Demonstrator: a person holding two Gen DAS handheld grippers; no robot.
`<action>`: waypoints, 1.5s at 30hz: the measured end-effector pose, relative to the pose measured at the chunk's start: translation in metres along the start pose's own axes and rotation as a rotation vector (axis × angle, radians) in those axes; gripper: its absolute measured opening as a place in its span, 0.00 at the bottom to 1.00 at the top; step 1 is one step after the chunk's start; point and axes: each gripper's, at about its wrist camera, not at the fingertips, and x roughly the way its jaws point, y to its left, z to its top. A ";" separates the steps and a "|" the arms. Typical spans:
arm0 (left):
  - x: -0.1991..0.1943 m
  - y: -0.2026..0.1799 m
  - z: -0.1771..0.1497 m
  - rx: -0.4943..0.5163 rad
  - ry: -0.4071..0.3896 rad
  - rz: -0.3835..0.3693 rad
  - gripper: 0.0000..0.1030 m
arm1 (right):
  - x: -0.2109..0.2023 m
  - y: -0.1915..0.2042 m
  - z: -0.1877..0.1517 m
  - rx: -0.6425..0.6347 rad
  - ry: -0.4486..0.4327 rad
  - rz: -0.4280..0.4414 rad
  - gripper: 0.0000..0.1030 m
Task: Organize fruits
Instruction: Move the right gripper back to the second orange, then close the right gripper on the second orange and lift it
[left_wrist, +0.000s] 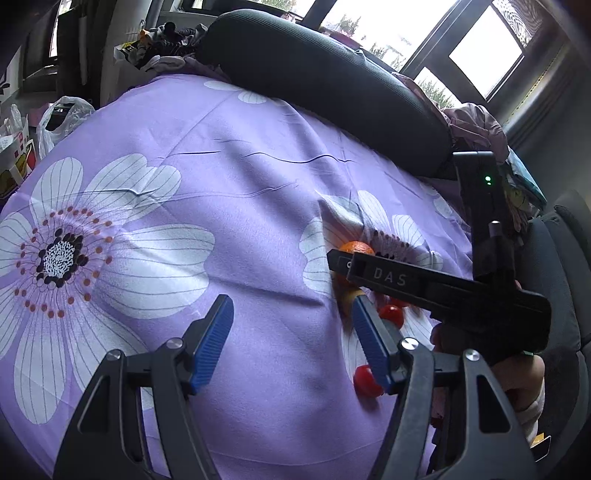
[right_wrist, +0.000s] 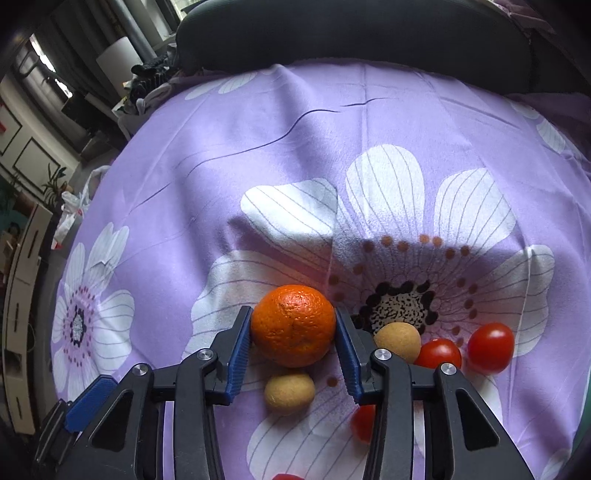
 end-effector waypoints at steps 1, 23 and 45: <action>0.000 0.000 0.000 0.002 -0.001 -0.002 0.64 | -0.004 -0.002 -0.002 0.005 -0.012 0.003 0.43; 0.000 -0.055 -0.015 0.123 0.060 -0.070 0.64 | -0.064 -0.066 -0.086 -0.185 0.128 -0.019 0.42; 0.046 -0.139 -0.074 0.258 0.224 -0.096 0.55 | -0.083 -0.110 -0.069 0.086 0.019 0.285 0.43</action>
